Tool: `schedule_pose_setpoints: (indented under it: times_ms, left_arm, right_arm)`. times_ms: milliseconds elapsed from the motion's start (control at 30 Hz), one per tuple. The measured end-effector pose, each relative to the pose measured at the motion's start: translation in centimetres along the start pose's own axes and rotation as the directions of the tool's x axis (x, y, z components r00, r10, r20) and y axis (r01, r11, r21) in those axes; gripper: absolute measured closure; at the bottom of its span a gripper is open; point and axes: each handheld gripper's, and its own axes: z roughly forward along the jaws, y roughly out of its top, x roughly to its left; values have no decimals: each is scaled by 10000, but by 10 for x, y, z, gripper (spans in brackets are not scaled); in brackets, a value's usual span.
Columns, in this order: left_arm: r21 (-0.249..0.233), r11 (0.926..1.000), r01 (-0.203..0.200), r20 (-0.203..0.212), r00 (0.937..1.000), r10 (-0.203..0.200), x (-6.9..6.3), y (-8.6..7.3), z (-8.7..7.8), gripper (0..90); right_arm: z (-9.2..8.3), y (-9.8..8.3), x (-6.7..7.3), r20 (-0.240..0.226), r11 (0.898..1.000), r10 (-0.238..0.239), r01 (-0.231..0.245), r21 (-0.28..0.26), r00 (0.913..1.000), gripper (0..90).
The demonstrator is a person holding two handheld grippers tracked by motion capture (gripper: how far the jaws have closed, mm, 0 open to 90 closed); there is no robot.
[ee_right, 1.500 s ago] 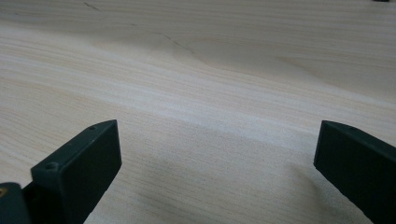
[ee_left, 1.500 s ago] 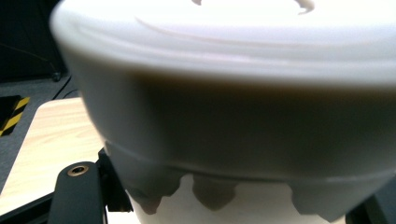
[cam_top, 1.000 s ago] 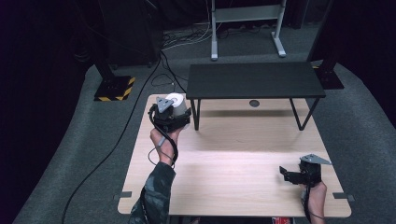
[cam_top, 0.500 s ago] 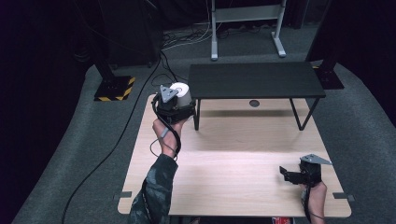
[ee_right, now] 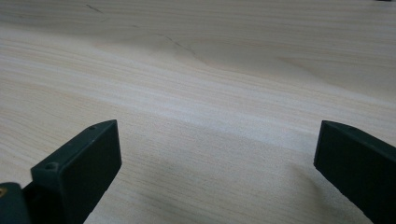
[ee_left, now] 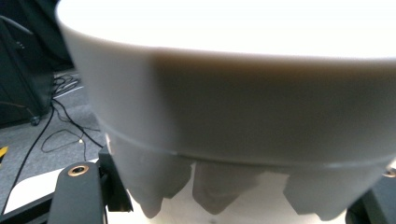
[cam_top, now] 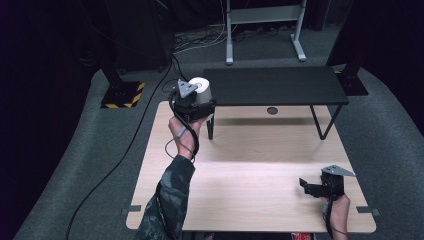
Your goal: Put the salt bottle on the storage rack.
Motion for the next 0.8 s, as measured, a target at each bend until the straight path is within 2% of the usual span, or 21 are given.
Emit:
schedule_pose_setpoints:
  times_ms: [233,800]
  left_arm:
    - [62,9998,-164,89,9998,163,-7,12,11,276]
    - [152,9998,-139,502,9987,131,-22,34,40,276]
  right_arm:
    - [0,0,0,-23,10000,16,-16,-14,10000,0]
    - [0,0,-1,-65,10000,-8,8,7,10000,0]
